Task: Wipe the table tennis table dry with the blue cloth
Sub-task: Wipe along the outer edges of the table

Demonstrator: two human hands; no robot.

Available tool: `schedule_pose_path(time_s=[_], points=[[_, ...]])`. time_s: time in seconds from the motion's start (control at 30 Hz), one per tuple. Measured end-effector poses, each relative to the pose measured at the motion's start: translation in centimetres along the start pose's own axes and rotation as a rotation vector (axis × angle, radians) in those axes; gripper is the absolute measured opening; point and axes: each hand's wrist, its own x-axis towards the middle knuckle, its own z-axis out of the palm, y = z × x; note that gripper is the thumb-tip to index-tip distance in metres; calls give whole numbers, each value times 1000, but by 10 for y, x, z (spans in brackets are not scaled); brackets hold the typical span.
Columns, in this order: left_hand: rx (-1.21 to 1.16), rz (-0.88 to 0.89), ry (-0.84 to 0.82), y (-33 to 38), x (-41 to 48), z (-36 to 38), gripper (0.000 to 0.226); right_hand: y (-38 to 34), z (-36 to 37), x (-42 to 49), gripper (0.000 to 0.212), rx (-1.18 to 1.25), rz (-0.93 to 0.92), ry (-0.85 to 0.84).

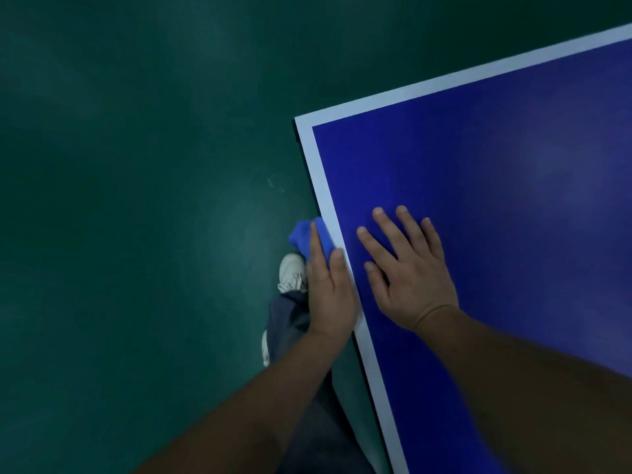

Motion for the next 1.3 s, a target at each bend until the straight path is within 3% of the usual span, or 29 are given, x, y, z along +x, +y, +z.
schedule_pose_path(time_s=[0.33,0.57,0.7,0.87,1.0,1.13,1.23,1.3], points=[[10,15,54,49,134,-5,51,2,-1,-1,51,13,-25,-11],[99,-128,-150,65,104,-23,53,0,-3,-2,52,0,3,-39],[177,-163,-155,73,110,-25,55,-4,-6,0,52,-8,35,-97],[473,47,-187,94,153,-35,57,-17,-24,36,38,138,206,6],[642,188,-428,119,190,-58,51,6,-38,94,42,181,595,95],[984,203,-806,152,246,-54,48,76,-57,145,61,166,931,-12],[1095,159,-1071,172,271,-31,49,110,-60,167,68,124,1037,-89],[1071,138,-1147,178,278,-5,51,112,-54,171,69,103,1063,-73]])
